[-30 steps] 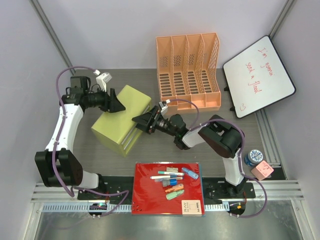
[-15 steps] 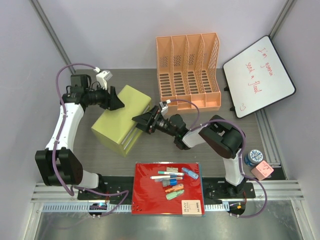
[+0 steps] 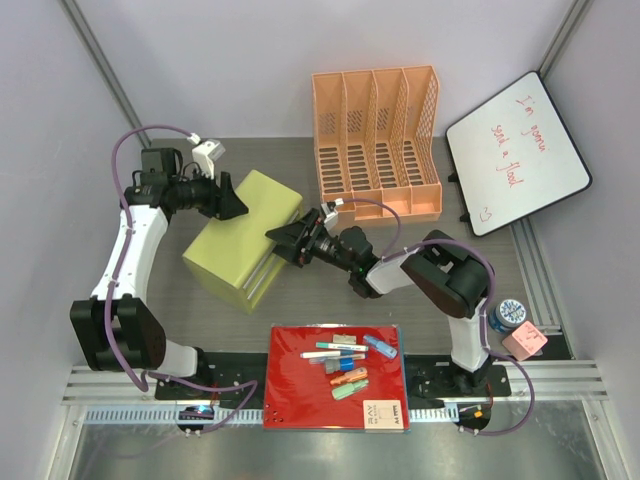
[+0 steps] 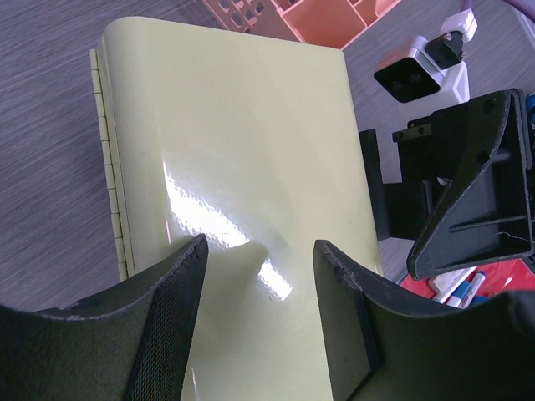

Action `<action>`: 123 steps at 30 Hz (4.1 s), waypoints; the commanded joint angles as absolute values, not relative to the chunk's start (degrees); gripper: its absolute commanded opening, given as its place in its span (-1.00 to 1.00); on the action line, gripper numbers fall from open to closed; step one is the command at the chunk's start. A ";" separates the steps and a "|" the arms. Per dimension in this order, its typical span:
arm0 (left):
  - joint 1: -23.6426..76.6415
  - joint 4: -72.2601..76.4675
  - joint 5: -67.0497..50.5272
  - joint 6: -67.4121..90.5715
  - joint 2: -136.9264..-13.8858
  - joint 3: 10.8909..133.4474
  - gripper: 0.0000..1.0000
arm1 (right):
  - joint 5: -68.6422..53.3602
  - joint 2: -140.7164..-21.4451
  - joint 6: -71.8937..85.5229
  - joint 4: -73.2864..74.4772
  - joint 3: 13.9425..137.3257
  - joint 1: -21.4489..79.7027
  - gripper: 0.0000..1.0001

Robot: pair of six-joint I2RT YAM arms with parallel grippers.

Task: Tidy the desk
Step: Move the storage box to the center of the board, then open the drawer in the storage box.

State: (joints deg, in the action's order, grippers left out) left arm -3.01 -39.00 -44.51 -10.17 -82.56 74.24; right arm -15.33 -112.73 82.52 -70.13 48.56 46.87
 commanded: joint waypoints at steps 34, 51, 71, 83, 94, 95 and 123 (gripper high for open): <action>-4.04 -50.27 -29.53 -13.45 -88.51 73.21 0.18 | -16.52 -111.88 81.38 -95.62 42.71 39.20 0.43; -4.04 -49.92 -29.44 -14.41 -87.80 72.07 0.21 | -17.40 -119.26 84.20 -95.62 49.48 38.67 -0.40; -4.04 -50.27 -29.27 -15.20 -87.89 72.51 0.22 | -18.02 -123.31 85.87 -95.62 54.31 38.58 -0.36; -4.04 -50.80 -29.62 -15.47 -88.16 73.30 0.22 | -18.02 -123.66 86.04 -95.62 54.49 38.50 -0.66; -4.04 -51.07 -29.88 -15.12 -88.50 73.92 0.22 | -17.84 -122.17 85.61 -95.62 52.74 38.94 -0.98; -3.96 -51.06 -30.23 -15.03 -88.59 73.92 0.22 | -17.93 -121.04 85.08 -95.62 52.13 38.94 -0.98; -1.49 -45.97 -24.87 -12.83 -92.99 69.61 0.17 | -21.00 -99.94 81.92 -95.62 28.31 35.77 -0.98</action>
State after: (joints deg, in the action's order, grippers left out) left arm -1.50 -32.05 -36.91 -10.55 -87.77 75.24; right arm -16.47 -105.32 83.64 -73.65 31.42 35.92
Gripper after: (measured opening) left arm 0.597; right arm 0.204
